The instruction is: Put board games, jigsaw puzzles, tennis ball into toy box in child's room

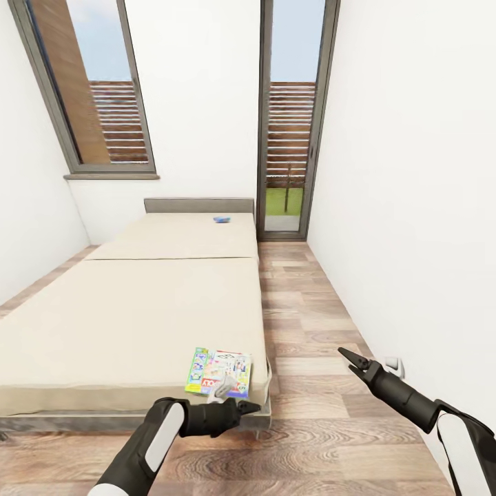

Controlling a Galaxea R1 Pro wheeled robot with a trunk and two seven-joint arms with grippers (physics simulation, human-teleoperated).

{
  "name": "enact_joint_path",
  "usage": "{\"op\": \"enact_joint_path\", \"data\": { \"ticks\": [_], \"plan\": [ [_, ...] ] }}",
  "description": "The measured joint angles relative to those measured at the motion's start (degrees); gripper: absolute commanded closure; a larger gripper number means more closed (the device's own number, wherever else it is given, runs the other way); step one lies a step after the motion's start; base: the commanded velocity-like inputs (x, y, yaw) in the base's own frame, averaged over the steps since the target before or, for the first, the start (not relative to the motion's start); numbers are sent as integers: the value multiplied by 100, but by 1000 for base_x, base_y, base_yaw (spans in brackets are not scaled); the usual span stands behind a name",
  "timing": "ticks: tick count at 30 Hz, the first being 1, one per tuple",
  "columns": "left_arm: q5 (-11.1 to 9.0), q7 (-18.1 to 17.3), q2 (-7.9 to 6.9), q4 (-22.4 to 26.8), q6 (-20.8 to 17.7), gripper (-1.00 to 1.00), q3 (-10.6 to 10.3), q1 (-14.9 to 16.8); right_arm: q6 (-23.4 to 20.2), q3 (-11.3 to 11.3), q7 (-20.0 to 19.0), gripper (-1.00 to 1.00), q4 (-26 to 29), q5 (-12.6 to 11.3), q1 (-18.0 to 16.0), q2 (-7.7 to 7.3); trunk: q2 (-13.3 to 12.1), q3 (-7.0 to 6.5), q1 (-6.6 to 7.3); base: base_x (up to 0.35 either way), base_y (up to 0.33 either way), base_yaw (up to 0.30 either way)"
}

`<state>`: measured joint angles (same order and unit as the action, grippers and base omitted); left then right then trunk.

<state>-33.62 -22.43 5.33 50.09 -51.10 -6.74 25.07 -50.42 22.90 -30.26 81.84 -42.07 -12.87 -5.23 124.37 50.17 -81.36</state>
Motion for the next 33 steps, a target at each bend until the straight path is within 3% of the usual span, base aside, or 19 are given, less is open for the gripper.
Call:
{"op": "enact_joint_path", "data": {
  "ticks": [7,15,27,33],
  "plan": [
    [-16,-36,-102,-6,157,-100,0,7,-4,14,-1,-100,-2,-6,0,-6,0,0,0,0,0,0],
    [-18,-91,-143,-2,156,-100,-3,21,-22,34,-8,-100,3,-12,0,-19,319,143,-175,0,0,0],
    [-6,-727,-348,-1,149,-100,1,36,-8,24,-4,-100,7,10,0,-11,801,359,-439,0,0,0],
    [-10,-842,-384,-1,149,-100,-2,38,7,8,-4,-100,7,17,0,1,1041,466,-571,0,0,0]
  ]
}}
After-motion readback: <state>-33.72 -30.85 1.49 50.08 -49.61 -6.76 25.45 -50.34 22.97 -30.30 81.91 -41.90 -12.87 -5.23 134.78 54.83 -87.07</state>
